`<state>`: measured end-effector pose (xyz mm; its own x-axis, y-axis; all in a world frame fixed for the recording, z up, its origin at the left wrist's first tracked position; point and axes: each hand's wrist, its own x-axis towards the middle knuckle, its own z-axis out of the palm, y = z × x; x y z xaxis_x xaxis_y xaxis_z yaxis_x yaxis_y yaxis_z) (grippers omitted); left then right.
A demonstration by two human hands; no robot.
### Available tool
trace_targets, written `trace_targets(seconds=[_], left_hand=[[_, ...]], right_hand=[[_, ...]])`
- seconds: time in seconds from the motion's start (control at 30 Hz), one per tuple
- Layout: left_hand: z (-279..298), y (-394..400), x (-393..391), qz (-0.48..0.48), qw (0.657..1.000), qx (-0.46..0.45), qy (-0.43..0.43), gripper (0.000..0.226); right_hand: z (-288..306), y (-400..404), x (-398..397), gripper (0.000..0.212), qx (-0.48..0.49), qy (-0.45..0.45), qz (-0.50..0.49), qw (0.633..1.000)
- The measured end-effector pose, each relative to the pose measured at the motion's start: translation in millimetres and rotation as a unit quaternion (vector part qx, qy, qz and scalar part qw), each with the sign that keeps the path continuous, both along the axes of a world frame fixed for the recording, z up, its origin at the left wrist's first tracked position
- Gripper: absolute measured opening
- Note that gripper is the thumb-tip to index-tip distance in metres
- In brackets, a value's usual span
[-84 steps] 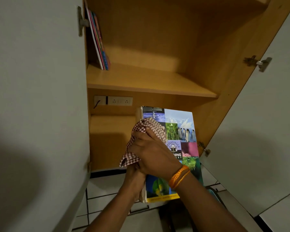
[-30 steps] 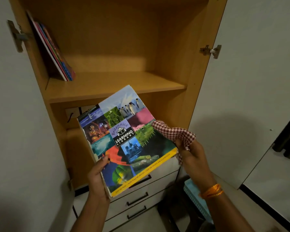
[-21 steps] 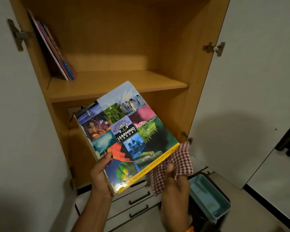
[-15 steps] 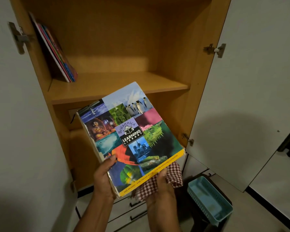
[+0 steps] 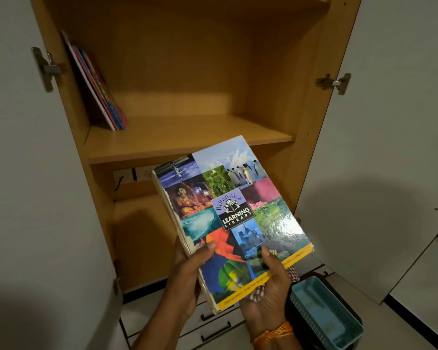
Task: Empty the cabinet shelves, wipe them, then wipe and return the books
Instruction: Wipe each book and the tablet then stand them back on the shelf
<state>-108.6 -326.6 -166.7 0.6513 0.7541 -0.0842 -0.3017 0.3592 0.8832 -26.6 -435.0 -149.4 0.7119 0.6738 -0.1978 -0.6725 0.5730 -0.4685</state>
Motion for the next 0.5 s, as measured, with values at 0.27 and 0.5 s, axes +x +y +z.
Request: trace_targets(seconds=[0.27,0.5], left_hand=[[57,-37,2,0.039,0.917,0.347,0.192,0.094],[120,-52,60,-0.152,0.901,0.322,0.248,0.107]], right_hand=[[11,-13,39,0.039,-0.024,-0.084,-0.114,0.990],[-4,-21,59,0.053,-0.088,-0.168,-0.201,0.961]])
